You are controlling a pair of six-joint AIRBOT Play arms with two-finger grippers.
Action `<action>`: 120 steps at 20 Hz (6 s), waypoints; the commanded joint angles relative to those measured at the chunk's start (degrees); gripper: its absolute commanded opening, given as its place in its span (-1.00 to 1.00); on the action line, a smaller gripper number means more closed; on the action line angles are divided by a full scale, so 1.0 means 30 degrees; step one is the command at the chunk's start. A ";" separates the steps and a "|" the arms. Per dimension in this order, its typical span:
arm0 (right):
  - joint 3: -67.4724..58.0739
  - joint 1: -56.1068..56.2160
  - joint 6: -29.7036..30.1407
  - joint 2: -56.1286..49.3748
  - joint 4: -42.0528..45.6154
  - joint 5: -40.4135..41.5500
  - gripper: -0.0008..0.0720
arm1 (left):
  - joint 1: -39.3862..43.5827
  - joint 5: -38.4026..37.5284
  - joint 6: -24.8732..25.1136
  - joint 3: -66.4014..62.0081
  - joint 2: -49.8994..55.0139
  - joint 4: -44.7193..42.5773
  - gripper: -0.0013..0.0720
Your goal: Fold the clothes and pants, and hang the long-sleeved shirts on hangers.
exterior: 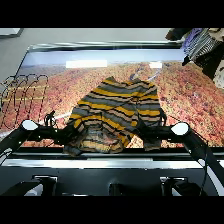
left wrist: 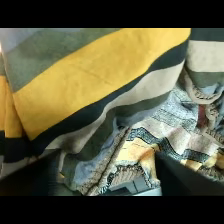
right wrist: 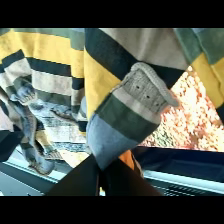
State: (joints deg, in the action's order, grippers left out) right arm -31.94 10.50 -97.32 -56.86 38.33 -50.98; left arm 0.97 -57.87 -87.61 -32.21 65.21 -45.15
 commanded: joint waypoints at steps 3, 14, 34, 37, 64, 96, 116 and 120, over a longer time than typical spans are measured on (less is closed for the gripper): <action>0.0000 0.0022 -0.0364 0.0605 -0.0087 -0.0066 -0.90 | 0.0393 0.0918 -0.0248 0.0000 0.0583 -0.0007 -0.92; 0.0000 0.0015 -0.0372 0.2477 -0.0029 -0.0539 -0.90 | 0.0619 -0.3585 -0.2565 -0.1231 -0.0998 -0.4299 0.92; -0.0801 0.0015 -0.0124 0.2543 0.0284 -0.0109 -0.90 | 0.2586 -0.0255 -0.2120 -0.3198 0.1574 -0.2302 -0.92; -0.4226 0.0015 0.0138 0.2543 0.2623 0.0721 -0.90 | 0.2419 -0.0969 -0.1916 -0.7679 0.0896 -0.3257 -0.93; -2.7197 0.0015 -0.4153 0.0525 1.1030 -1.0528 -0.90 | 0.2433 -0.4204 -0.5734 -2.0764 -0.6586 -1.4892 -0.92; -0.7038 0.0160 -0.1049 -0.1559 1.3544 -0.8699 0.39 | 0.4160 -0.5071 -0.6783 -1.2342 0.3220 -0.9945 0.75; -0.3636 0.2652 -0.4743 -0.1938 1.4447 -0.3912 -0.90 | 1.1956 -0.4357 -1.0083 -1.1606 0.4408 -0.9945 0.77; -0.3687 0.2659 -0.4889 -0.0911 1.4389 -0.4983 -0.90 | 1.4542 -0.3606 -1.1613 -1.1621 0.6273 -0.9945 0.77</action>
State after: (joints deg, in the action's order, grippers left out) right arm -42.63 18.44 -111.09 -61.65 81.45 -63.13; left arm 39.53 -70.30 -118.96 -67.05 80.79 -74.91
